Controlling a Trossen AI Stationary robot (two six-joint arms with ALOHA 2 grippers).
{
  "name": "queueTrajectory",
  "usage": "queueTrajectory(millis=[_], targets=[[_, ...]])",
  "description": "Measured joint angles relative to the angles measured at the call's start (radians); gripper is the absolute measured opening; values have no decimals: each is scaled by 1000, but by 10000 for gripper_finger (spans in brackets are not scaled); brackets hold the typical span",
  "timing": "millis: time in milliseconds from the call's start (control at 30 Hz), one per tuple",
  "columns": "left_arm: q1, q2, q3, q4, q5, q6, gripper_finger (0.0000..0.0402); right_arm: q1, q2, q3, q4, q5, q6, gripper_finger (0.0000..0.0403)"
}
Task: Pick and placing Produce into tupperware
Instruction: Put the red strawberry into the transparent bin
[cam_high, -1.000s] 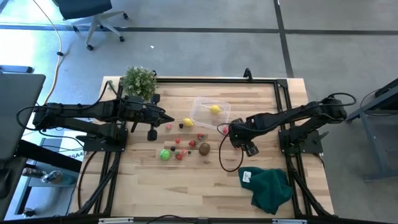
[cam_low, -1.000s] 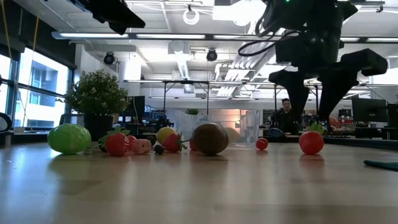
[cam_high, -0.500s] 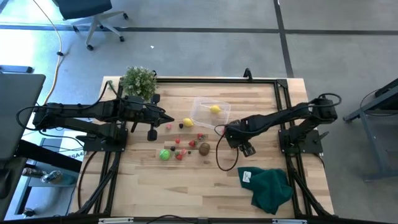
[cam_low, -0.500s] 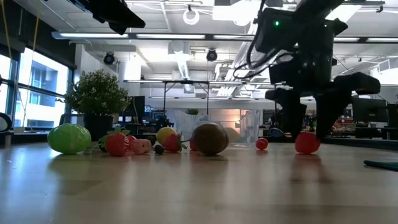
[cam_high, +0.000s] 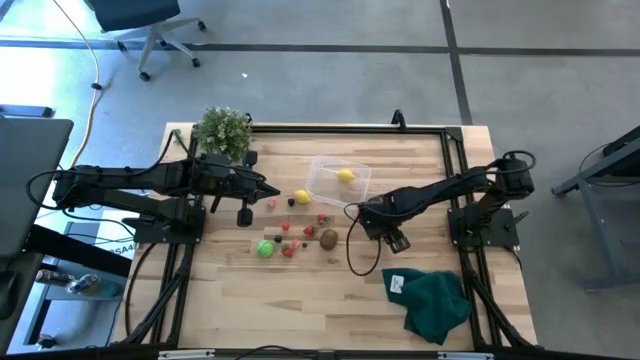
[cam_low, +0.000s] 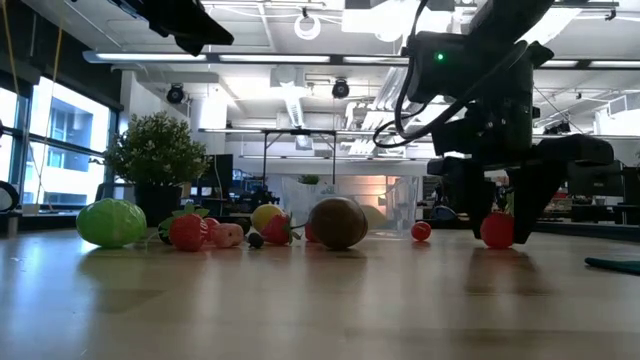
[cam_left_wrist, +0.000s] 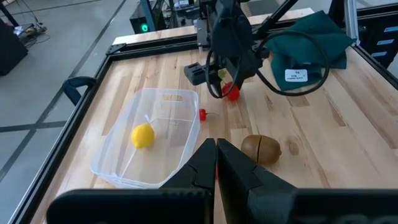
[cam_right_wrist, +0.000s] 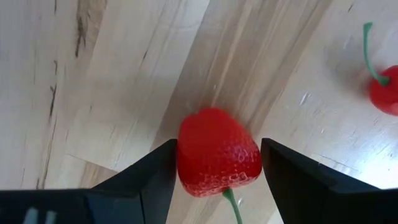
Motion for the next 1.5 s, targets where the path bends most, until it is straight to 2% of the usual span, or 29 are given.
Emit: queueTrajectory(millis=[267,700,867,1000,1167,1333,1500], targets=[[0,0,0,0,0,0,5,0,0,0,1,-14,11,182],[0,0,0,0,0,0,5,2,0,2,28,-16,28,180],[0,0,0,0,0,0,5,2,-5,52,26,-67,56,179],[0,0,0,0,0,0,5,2,-42,126,23,-107,64,179],[0,0,0,0,0,0,5,2,-115,258,5,-101,62,179],[0,0,0,0,0,0,5,0,-175,431,-3,-19,60,179],[0,0,0,0,0,0,5,0,-197,627,-11,127,61,179]])
